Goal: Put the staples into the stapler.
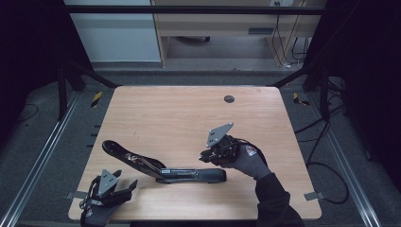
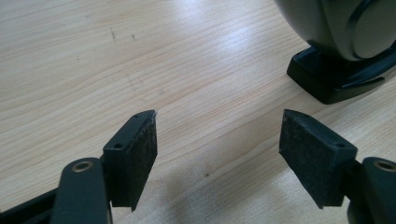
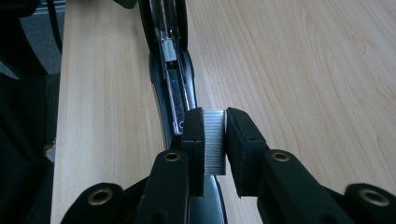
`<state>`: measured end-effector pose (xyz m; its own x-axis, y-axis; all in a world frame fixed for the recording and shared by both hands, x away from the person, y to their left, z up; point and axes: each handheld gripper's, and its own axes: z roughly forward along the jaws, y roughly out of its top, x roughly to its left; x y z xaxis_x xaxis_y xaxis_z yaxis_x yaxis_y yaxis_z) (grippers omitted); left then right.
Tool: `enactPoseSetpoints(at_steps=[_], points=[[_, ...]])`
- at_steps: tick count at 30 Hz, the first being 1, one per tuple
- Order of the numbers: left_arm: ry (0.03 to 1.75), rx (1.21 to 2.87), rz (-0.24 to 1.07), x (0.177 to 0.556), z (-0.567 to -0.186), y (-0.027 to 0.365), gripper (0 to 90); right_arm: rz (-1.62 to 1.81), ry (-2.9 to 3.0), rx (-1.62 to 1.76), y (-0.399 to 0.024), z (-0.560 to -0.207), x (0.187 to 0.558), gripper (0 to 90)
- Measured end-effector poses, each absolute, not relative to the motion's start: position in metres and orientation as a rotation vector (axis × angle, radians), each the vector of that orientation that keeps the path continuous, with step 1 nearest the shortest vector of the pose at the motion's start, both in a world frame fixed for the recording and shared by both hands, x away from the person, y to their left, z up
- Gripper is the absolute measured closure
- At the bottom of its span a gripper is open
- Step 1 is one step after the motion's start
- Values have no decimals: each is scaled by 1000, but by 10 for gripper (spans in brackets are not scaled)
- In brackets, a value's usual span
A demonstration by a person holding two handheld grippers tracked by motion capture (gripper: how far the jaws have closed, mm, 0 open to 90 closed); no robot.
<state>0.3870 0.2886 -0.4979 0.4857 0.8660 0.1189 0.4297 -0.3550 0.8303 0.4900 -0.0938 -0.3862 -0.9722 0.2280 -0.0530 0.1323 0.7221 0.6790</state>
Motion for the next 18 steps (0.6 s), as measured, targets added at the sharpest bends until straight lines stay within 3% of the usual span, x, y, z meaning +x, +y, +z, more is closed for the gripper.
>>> enactPoseSetpoints(at_steps=[18], points=[[1065, 1970, 721, 387, -498, 288, 272, 1101, 2827, 200, -71, -398, 494, 779]])
